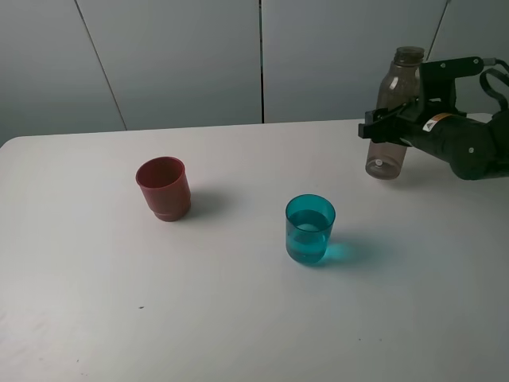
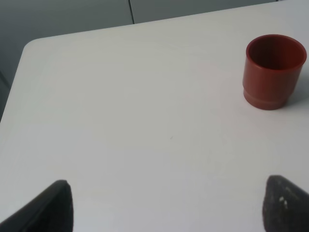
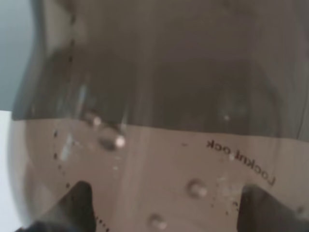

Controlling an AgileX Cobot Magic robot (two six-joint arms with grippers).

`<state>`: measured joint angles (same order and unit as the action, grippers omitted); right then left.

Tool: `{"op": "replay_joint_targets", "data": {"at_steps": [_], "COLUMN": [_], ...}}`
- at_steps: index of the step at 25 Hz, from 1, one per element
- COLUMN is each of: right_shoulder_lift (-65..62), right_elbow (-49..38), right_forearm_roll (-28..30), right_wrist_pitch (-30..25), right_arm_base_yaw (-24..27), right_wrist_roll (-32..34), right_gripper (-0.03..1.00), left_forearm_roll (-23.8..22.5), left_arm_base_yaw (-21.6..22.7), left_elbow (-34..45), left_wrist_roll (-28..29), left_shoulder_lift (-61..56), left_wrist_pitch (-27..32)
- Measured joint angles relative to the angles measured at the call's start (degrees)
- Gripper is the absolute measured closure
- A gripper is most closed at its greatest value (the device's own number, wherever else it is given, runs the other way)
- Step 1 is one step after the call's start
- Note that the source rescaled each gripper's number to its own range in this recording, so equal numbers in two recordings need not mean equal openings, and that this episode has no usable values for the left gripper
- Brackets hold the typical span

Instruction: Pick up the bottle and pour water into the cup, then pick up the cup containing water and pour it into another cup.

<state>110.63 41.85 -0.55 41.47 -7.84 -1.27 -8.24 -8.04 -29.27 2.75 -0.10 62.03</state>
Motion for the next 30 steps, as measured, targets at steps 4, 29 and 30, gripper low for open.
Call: {"op": "replay_joint_targets", "data": {"at_steps": [4, 29, 30], "right_shoulder_lift": [0.0, 0.2, 0.3], "right_elbow": [0.0, -1.3, -1.3], "right_forearm_roll": [0.9, 9.1, 9.1], "right_wrist_pitch": [-0.5, -1.8, -1.8], "right_arm_base_yaw": [0.0, 0.0, 0.0], "right_wrist_roll": [2.1, 4.8, 4.8], "right_gripper": [0.95, 0.95, 0.95], "left_forearm_roll": [0.0, 0.0, 0.0], "left_arm_base_yaw": [0.0, 0.0, 0.0], "left_elbow": [0.0, 0.0, 0.0], "left_wrist_roll": [0.0, -0.1, -0.1], "left_shoulder_lift": [0.0, 0.0, 0.0], "left_wrist_pitch": [0.0, 0.0, 0.0]}}
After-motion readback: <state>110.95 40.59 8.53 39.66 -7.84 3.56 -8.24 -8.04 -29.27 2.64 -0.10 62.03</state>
